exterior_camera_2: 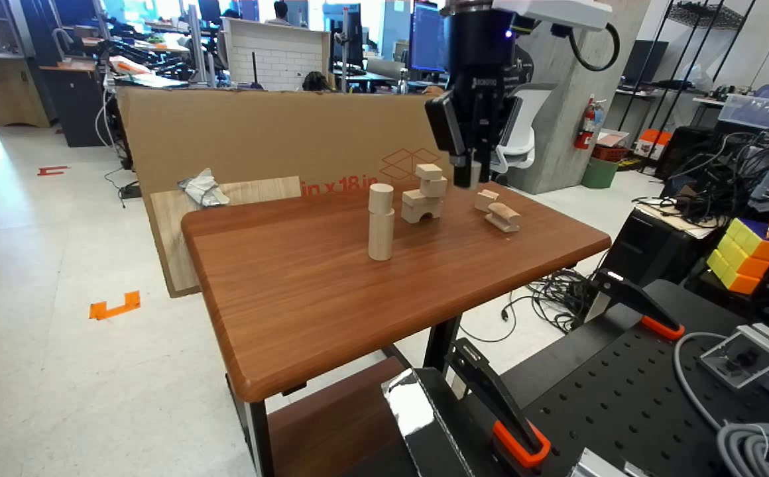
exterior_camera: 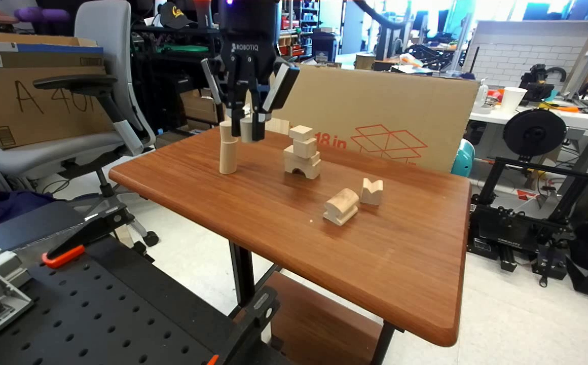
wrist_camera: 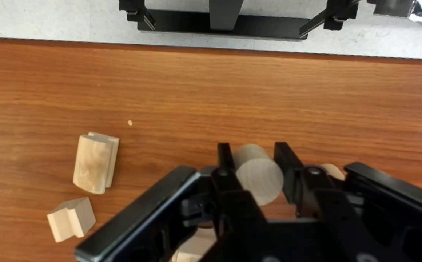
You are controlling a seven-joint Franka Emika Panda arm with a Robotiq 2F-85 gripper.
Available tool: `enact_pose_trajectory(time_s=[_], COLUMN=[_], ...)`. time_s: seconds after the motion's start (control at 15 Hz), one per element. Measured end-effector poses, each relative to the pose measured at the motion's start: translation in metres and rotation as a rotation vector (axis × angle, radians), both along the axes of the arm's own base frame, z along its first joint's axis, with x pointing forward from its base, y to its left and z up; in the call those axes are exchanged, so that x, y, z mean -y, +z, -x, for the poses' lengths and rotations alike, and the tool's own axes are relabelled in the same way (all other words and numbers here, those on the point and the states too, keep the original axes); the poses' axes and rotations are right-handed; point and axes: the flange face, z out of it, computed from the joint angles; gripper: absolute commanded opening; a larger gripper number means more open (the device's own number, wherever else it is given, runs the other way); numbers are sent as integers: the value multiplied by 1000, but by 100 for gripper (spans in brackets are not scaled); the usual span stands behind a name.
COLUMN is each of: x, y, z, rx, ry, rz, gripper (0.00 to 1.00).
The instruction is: Pick up the cylindrical block on the right and put it on the table
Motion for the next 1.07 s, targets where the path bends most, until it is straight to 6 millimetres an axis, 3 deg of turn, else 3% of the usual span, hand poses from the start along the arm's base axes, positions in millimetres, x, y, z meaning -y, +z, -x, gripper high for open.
enact_pose_trajectory(time_s=[0.27,0.67,0.87,1.0,1.07], x=[-6,-20,-16,-11,-9], y=[-26,-75,-97,-97,-97], z=[4,-7,-10,-14,-15], rx=[-20,-35,-60,-56,-54], ry=[-54,-124,-168,-195,-207], rz=[-8,8,23,31,34], gripper=[8,8,8,8,58])
